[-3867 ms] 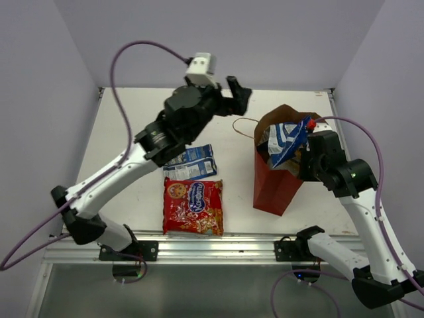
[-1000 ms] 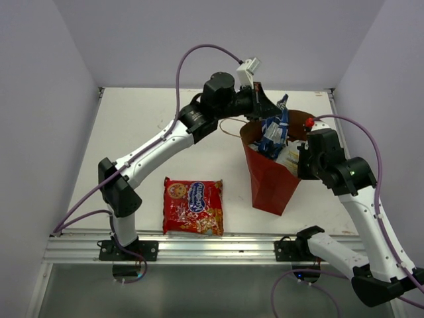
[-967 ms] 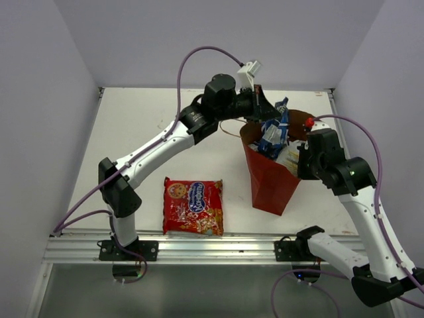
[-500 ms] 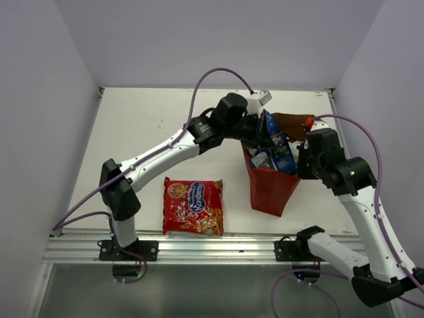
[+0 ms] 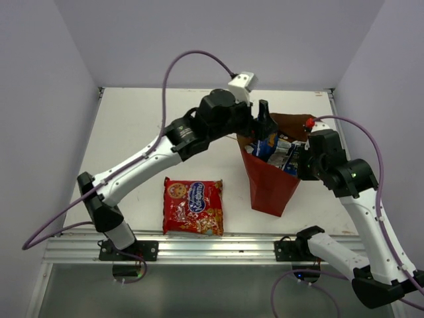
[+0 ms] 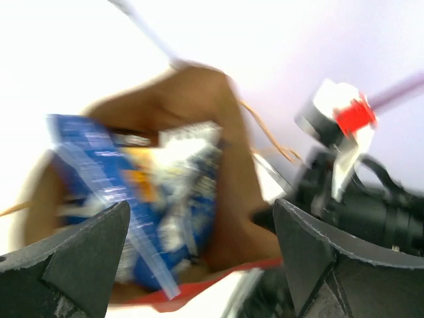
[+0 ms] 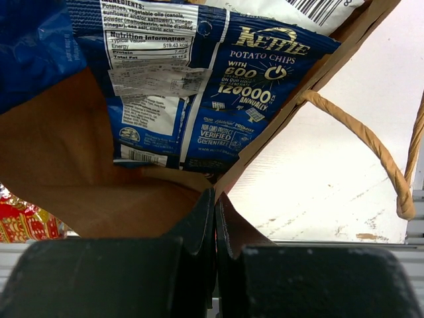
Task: Place the snacks into the paper bag
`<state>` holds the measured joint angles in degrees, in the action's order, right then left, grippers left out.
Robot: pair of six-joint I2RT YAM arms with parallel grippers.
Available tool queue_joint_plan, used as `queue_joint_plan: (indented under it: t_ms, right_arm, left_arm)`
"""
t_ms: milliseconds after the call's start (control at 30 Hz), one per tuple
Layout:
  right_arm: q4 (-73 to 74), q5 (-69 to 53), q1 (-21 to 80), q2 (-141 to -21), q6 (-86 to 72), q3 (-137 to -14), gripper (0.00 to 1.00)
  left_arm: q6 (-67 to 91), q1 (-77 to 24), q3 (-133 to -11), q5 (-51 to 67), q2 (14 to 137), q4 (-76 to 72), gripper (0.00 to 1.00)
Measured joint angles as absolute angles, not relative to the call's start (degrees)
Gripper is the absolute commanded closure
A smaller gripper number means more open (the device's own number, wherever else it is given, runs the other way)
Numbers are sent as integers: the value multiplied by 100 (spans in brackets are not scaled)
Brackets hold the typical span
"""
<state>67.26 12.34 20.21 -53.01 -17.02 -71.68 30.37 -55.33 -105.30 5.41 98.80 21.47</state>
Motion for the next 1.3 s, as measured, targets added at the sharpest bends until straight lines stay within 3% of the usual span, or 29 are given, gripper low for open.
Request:
queue_joint_plan:
  t_ms: [100, 133, 267, 500, 767, 967, 1000, 1067, 1100, 1300]
  right_arm:
    - [6726, 1223, 2021, -5293, -1702, -7166, 100]
    - [6726, 1223, 2021, -5290, -1702, -7164, 100]
    - [6724, 1210, 2021, -5286, -1686, -7150, 100]
    - [6716, 1083, 2021, -5286, -1671, -7131, 100]
    - [6657, 930, 2021, -5290, -1645, -7100, 100]
    - [6635, 829, 2018, -5293, -1636, -7100, 100]
    - [6630, 805, 2018, -5293, -1632, -7100, 100]
    - [6630, 790, 2018, -5293, -1614, -7100, 100]
    - [6632, 788, 2021, -5293, -1601, -7100, 100]
    - [6632, 779, 2021, -5293, -1575, -7100, 100]
  left_arm:
    - [3087, -5518, -10383, -954, 9229, 2532, 6]
    - [3159, -5511, -10165, -1396, 8949, 2709, 0]
    - [3844, -5468, -8737, -2543, 8095, 3697, 0]
    - [5078, -5489, -5520, -2161, 7929, 5109, 0]
    - [5966, -5487, -4698, -2058, 6980, 5369, 0]
    - [6099, -5483, -4285, -1964, 7164, 5081, 0]
    - [6093, -5474, -4270, -1962, 7201, 5009, 15]
    - [6112, -5454, -4244, -1911, 7286, 4847, 59]
    - [6108, -5446, -4246, -1868, 7330, 4729, 100]
    - [6047, -5439, -4386, -1940, 7306, 4626, 100]
